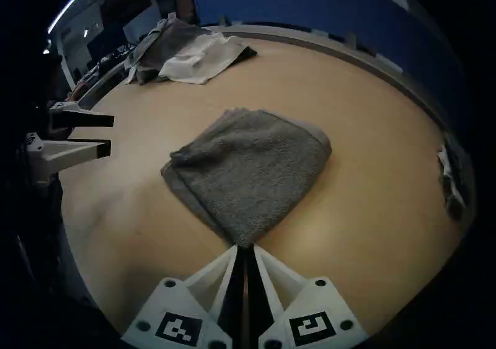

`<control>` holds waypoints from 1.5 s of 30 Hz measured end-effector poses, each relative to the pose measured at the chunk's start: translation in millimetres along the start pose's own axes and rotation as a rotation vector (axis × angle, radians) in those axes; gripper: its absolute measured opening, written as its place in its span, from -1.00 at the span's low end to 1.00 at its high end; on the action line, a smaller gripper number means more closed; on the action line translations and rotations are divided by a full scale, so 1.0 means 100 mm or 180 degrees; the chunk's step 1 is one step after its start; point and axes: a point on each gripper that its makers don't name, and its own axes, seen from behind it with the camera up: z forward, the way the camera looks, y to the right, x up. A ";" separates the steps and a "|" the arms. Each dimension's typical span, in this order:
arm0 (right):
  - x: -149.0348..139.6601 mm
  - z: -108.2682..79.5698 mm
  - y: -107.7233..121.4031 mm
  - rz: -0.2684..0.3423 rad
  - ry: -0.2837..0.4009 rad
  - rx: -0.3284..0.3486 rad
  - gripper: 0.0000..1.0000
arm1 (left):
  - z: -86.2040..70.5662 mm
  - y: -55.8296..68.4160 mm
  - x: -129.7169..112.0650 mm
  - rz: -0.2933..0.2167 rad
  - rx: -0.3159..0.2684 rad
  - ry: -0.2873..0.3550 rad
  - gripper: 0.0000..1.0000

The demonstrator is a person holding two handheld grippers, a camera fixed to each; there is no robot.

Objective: Fold towel

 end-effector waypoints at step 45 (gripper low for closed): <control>1.15 -1.20 0.33 -0.0723 0.0946 -0.0349 -0.97 | -0.22 0.20 0.24 0.0074 -0.0106 0.0140 0.93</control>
